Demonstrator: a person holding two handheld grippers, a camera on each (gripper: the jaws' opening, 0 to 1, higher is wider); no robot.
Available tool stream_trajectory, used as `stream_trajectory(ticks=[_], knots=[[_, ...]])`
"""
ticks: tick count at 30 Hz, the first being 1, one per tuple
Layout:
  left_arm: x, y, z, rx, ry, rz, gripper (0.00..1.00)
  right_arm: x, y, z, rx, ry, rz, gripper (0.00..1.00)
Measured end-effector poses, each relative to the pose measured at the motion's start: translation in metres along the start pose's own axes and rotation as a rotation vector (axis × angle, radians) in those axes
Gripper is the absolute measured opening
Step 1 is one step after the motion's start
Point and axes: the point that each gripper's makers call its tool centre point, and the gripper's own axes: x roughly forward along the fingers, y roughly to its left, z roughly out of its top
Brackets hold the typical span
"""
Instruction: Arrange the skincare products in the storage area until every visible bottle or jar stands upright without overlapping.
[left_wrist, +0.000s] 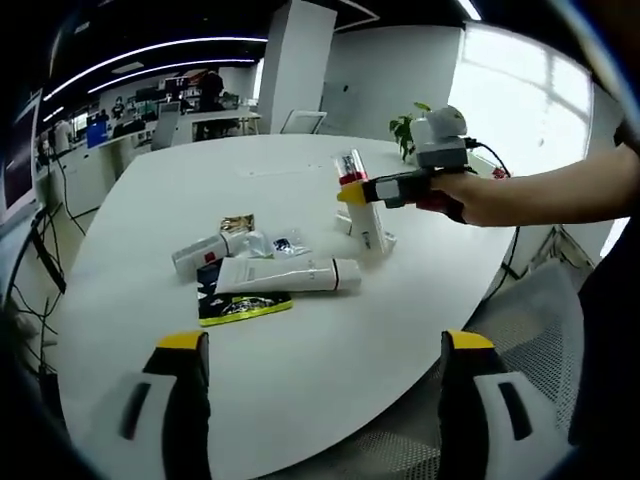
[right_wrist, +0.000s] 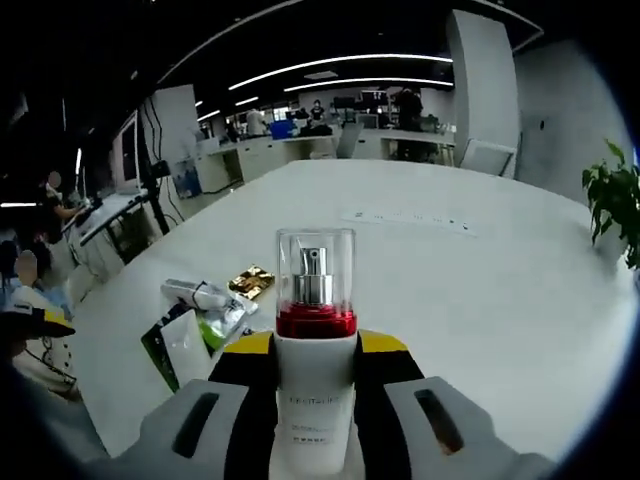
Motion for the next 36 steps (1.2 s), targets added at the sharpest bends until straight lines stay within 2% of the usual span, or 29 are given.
stream_trajectory(ticks=[5,10,20,26,29,30,32,36], knots=[[-0.003,-0.004,0.005,0.012,-0.011,-0.007,0.89,-0.011,0.001,-0.008,0.006,-0.039,0.001,0.27],[0.0,-0.012,0.016,0.008,-0.033,-0.038,0.89,-0.018,0.004,-0.013,-0.029,-0.074,0.003,0.27],[0.005,-0.027,0.04,0.041,-0.058,-0.088,0.89,-0.035,0.007,-0.019,-0.034,-0.155,-0.008,0.27],[0.008,-0.041,0.063,0.038,-0.098,-0.128,0.88,-0.048,0.007,-0.023,-0.021,-0.2,-0.025,0.28],[0.016,-0.053,0.079,0.006,-0.131,-0.18,0.87,-0.051,0.009,-0.023,-0.022,-0.201,-0.019,0.28],[0.021,-0.06,0.09,-0.019,-0.156,-0.214,0.87,-0.052,0.011,-0.023,-0.026,-0.199,-0.014,0.28],[0.031,-0.067,0.109,-0.015,-0.198,-0.248,0.87,-0.053,0.014,-0.024,-0.044,-0.189,-0.004,0.28],[0.058,-0.074,0.126,0.016,-0.202,-0.266,0.84,-0.062,0.023,-0.029,-0.059,-0.182,0.012,0.28]])
